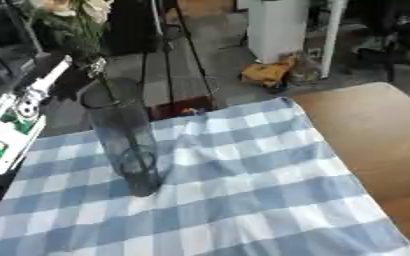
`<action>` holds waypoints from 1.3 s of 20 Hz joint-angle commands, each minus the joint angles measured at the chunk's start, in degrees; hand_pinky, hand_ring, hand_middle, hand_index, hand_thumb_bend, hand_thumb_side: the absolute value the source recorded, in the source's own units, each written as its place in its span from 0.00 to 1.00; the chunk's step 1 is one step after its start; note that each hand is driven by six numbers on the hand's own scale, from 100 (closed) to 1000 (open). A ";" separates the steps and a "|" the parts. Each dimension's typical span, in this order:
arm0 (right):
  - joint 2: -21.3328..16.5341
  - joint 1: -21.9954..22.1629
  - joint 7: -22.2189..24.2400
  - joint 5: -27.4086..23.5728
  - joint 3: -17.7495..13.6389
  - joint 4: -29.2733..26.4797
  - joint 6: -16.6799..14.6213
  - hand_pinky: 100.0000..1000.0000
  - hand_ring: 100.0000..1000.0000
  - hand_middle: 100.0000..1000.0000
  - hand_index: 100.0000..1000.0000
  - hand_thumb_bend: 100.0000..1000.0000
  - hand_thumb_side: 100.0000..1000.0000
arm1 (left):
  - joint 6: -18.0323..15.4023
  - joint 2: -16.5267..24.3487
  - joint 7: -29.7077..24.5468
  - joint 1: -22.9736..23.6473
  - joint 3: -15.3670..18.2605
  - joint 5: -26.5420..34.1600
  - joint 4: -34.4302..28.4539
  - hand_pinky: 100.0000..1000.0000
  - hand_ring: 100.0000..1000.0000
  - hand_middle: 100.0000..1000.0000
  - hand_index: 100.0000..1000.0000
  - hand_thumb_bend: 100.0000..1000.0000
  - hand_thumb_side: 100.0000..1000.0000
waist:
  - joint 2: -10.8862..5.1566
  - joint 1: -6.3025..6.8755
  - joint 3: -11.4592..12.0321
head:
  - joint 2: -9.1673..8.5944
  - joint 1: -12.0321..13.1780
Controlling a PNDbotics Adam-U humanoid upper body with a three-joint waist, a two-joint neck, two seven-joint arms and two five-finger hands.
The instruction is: Arrange flowers into the vase.
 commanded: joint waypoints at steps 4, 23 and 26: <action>-0.89 -0.16 -0.67 0.71 -0.64 -0.88 0.42 0.77 0.75 0.61 0.79 0.00 0.99 | -0.86 2.76 -3.37 -0.77 0.18 1.07 -2.48 0.43 0.78 0.82 0.92 0.16 1.00 | -1.66 -0.61 0.28 | -0.40 -0.02; -0.50 0.14 -1.70 0.82 -0.80 -0.88 0.96 0.77 0.75 0.62 0.79 0.00 0.99 | 0.06 4.67 -11.32 0.10 -0.05 2.06 -5.02 0.57 0.85 0.87 1.00 0.27 1.00 | -2.47 -1.20 0.67 | -0.22 0.12; -0.45 0.21 -1.92 0.85 -0.85 -0.88 1.05 0.77 0.75 0.62 0.79 0.00 0.99 | 0.21 5.02 -12.26 0.38 -0.14 1.84 -5.25 0.58 0.85 0.87 1.00 0.27 1.00 | -2.58 -1.30 0.72 | -0.16 0.12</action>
